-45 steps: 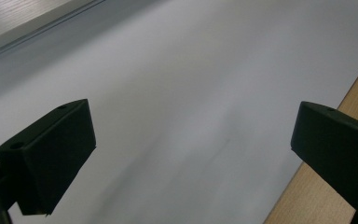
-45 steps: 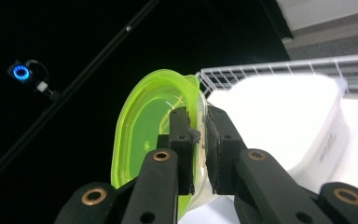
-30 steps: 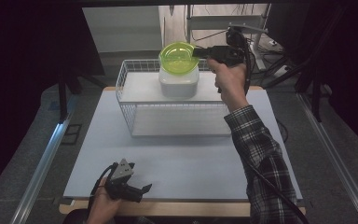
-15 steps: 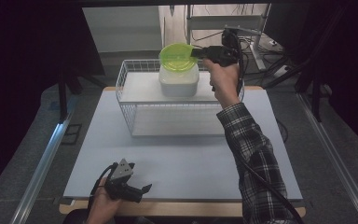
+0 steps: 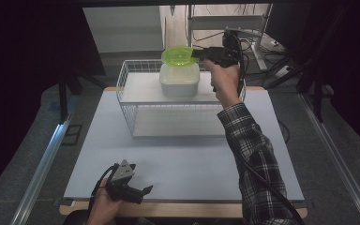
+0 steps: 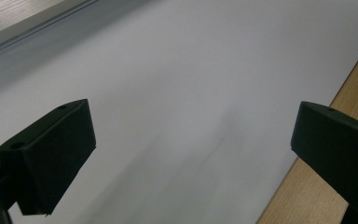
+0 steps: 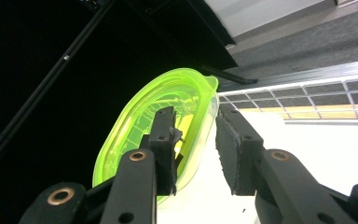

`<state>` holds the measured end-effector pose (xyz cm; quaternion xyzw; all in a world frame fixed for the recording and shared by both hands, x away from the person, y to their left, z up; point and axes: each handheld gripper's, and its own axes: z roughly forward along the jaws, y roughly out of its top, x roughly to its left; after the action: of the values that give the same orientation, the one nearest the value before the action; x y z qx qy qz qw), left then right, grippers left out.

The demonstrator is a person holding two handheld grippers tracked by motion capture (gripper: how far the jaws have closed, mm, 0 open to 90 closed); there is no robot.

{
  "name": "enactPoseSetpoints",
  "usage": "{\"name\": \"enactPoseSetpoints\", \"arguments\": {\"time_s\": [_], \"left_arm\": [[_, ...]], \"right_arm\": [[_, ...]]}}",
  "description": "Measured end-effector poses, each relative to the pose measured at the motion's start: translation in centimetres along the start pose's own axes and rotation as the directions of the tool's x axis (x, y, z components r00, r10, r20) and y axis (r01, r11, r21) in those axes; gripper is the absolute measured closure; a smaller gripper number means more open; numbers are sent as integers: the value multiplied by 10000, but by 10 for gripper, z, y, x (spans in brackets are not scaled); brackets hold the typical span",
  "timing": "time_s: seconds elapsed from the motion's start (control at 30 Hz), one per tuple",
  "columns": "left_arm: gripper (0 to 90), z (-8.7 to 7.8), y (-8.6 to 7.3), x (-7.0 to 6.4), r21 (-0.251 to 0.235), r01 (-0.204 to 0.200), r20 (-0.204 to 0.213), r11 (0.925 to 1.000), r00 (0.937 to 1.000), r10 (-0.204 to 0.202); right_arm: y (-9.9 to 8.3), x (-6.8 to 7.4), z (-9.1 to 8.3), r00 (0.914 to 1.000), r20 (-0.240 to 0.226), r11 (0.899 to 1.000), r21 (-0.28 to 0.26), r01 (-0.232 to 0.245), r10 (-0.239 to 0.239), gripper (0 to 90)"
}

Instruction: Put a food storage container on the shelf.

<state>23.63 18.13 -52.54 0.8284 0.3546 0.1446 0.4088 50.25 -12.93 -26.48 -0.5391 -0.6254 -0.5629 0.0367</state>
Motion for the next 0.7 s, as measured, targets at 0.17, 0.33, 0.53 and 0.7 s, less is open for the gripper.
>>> {"name": "enactPoseSetpoints", "arguments": {"time_s": [0.17,0.33,0.53,0.7], "left_arm": [[0,0,0,0,14,-11,-4,10000,10000,11],[0,0,0,0,13,-13,2,10000,10000,13],[0,1,0,0,65,-20,31,10000,10000,20],[0,1,0,0,72,-20,40,10000,10000,20]], "right_arm": [[0,-2,1,9999,-68,9999,32,112,-112,589],[0,-1,-1,9989,-114,9989,23,464,-464,511],[-3,-4,-7,9931,-412,9940,-41,1097,-1097,411],[-11,-8,-11,9863,-777,9894,-88,1450,-1452,362]]}}
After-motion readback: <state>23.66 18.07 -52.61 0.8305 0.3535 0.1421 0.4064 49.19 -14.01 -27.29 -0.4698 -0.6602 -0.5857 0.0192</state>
